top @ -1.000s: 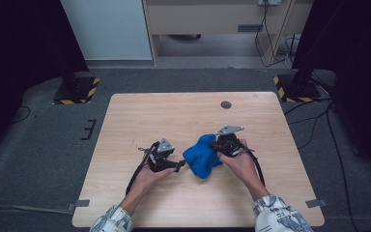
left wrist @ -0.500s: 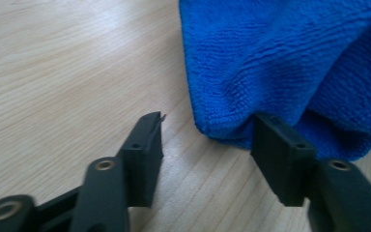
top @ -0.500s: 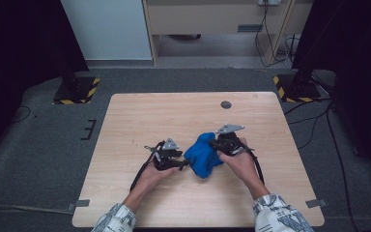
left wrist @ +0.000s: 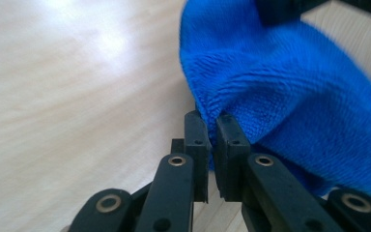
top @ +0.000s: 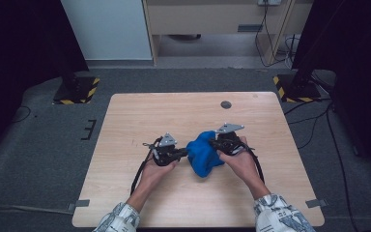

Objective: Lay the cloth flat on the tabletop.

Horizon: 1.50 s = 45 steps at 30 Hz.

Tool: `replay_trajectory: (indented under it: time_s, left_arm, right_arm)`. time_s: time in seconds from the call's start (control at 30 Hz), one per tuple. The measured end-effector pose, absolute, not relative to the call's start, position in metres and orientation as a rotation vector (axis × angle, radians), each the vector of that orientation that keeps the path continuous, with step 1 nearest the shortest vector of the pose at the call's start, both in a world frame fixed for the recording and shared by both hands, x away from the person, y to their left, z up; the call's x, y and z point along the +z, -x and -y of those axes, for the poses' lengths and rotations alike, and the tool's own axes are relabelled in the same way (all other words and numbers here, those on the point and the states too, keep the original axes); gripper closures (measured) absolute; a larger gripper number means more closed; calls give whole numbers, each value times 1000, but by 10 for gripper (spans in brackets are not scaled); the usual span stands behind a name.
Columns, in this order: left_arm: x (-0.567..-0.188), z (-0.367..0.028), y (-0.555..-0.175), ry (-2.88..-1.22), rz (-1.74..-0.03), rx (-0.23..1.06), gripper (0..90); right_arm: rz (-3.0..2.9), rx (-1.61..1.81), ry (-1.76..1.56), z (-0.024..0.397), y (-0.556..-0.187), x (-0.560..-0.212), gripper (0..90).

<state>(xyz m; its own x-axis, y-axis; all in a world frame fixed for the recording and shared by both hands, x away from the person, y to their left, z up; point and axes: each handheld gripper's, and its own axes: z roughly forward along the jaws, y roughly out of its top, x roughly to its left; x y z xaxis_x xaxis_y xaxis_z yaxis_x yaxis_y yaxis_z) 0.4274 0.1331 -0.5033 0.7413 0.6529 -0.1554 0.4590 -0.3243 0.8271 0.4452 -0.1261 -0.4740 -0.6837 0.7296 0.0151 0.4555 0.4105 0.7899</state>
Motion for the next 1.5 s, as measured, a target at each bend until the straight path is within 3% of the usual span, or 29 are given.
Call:
replay_trajectory:
  time_s: [1.0,1.5]
  left_arm:
    - [-379,-166,-405,-1860,-760,417,845]
    - [-439,-136,-411,-2006,-782,365,843]
  right_arm:
    - [-2236,1313,-825,104,-428,-374,864]
    - [-2304,1190,-920,125,-431,-430,846]
